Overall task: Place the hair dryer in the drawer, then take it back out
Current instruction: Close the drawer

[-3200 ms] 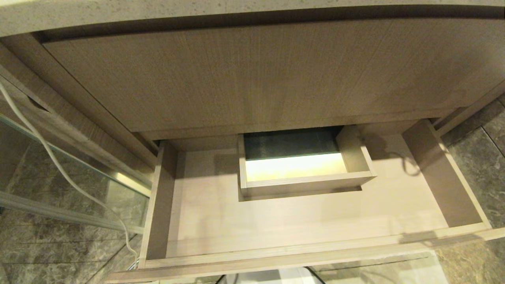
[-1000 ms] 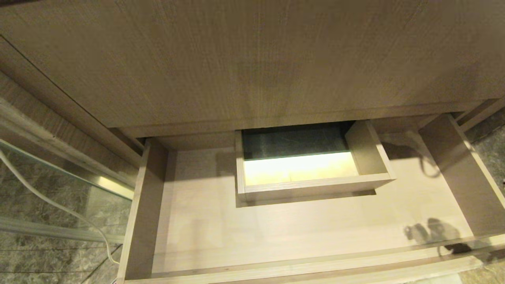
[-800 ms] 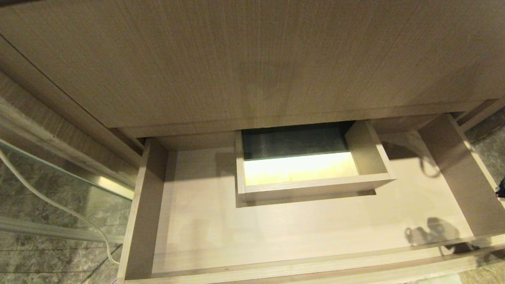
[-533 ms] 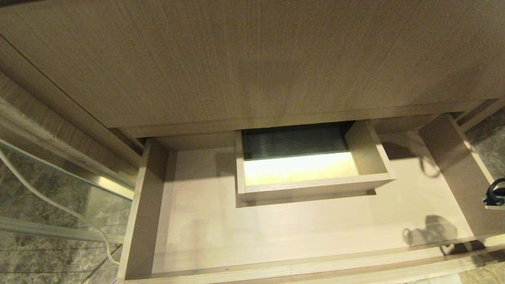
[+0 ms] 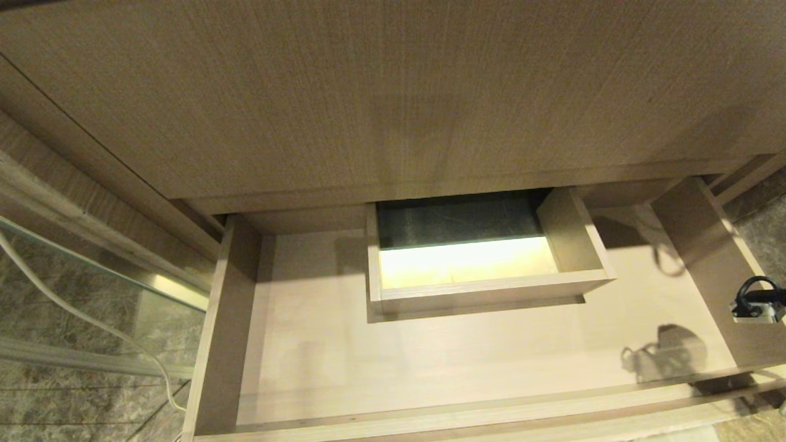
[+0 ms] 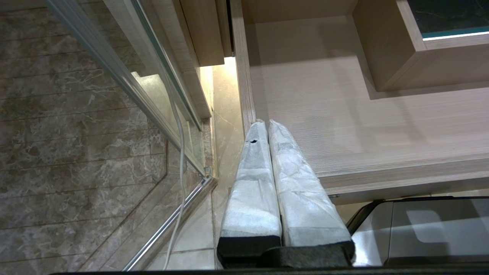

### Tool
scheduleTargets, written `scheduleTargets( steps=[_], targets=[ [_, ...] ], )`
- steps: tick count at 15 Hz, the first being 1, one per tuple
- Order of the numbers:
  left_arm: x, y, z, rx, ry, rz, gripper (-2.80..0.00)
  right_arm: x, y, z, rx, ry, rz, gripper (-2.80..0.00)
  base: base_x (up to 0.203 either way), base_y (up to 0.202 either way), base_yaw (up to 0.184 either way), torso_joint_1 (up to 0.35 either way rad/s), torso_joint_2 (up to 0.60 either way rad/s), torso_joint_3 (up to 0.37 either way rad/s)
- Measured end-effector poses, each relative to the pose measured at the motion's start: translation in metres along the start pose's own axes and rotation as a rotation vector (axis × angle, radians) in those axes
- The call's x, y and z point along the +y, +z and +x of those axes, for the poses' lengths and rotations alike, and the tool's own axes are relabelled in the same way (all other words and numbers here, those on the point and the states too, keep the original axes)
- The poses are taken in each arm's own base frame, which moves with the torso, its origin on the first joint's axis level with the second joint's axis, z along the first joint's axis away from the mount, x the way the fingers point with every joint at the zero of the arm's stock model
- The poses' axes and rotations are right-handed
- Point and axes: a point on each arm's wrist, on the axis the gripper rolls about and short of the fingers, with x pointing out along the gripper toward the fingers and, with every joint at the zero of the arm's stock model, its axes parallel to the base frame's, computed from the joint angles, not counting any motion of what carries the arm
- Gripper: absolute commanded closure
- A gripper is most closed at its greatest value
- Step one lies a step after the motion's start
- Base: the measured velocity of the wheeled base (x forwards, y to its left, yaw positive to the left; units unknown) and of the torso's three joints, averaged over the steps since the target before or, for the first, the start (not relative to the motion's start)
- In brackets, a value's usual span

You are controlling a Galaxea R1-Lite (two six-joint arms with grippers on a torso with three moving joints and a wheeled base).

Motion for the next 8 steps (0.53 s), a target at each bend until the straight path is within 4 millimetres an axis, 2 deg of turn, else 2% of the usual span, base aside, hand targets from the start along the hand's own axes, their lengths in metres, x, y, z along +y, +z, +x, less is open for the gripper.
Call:
scheduleTargets(
  steps=[3, 8],
  targets=[
    [0.0, 0.0, 0.0, 0.0, 0.0, 0.0, 0.0, -0.006, 0.006, -0.002, -0.044, -0.023, 0.004, 0.0, 0.0, 0.0, 0.0, 0.0, 0.0, 0.0],
    [0.0, 0.0, 0.0, 0.0, 0.0, 0.0, 0.0, -0.014, 0.015, -0.011, -0.222, -0.083, -0.013, 0.0, 0.0, 0.0, 0.0, 0.0, 0.0, 0.0]
  ],
)
